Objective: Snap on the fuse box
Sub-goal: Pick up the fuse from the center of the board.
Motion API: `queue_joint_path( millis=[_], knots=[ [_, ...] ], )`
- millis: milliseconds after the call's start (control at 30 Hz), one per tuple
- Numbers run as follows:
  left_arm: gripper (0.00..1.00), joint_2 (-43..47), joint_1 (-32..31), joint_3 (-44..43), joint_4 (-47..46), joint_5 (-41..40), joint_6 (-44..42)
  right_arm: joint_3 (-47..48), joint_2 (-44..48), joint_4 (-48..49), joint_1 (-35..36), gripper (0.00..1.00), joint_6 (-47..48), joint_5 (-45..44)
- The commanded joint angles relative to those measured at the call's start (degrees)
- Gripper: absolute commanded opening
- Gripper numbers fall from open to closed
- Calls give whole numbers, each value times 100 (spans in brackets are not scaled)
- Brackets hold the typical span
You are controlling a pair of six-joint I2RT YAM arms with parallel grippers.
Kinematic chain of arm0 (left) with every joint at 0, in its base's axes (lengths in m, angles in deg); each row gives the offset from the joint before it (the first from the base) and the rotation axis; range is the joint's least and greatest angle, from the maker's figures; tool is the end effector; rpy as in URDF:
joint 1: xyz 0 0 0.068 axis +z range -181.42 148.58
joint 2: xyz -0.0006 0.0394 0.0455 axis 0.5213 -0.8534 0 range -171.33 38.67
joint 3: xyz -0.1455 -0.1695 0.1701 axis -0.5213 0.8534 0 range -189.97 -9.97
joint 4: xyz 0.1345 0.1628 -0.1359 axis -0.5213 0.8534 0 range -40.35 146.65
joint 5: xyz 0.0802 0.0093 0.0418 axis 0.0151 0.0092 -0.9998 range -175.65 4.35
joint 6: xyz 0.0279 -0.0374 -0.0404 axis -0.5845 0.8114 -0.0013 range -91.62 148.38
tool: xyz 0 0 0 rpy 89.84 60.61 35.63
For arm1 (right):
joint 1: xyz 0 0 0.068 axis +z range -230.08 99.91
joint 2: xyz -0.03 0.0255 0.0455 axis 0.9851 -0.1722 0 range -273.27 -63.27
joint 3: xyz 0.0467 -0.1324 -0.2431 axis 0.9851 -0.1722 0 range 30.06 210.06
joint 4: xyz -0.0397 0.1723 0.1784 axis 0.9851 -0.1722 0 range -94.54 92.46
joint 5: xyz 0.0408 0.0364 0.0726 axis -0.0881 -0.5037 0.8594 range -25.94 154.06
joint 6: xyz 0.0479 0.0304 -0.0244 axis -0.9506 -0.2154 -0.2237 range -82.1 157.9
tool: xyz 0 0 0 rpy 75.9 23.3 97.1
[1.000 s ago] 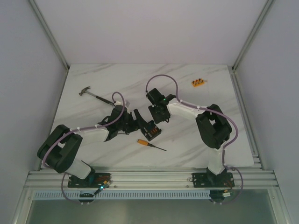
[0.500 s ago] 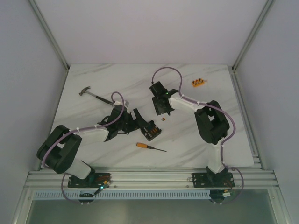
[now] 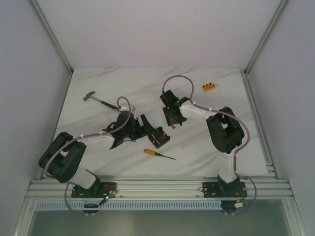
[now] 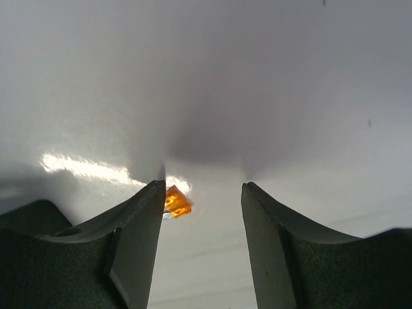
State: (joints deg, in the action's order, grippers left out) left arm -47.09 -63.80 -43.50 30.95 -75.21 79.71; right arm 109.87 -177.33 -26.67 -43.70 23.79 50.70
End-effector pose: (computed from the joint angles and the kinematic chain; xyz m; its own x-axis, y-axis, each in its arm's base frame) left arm 0.2410 -0.1626 0.1707 -0.8023 -0.4005 -0.4427 0.0445 0.6994 -0.7134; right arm 0.3377 0.2354 0.1733 -0.8184 -0.3083 -0.4849 -0.3034 0.9485 -0.0910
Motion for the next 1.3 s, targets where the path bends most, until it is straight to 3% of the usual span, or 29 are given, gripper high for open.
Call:
queue_joint_path(
  millis=[0, 233, 567, 1267],
  knots=[
    [95, 89, -14, -27, 77, -62, -92, -403, 281, -448, 17, 58, 88, 79],
    [95, 153, -19, -30, 108, -61, -88, -560, 532, -634, 7, 58, 66, -319],
    [95, 246, -14, -4, 130, -92, -96, -314, 580, -674, -14, 56, -829, 288],
    [96, 323, -6, 62, 175, -215, -297, 82, -85, -1046, -288, 47, -799, 761]
  ],
)
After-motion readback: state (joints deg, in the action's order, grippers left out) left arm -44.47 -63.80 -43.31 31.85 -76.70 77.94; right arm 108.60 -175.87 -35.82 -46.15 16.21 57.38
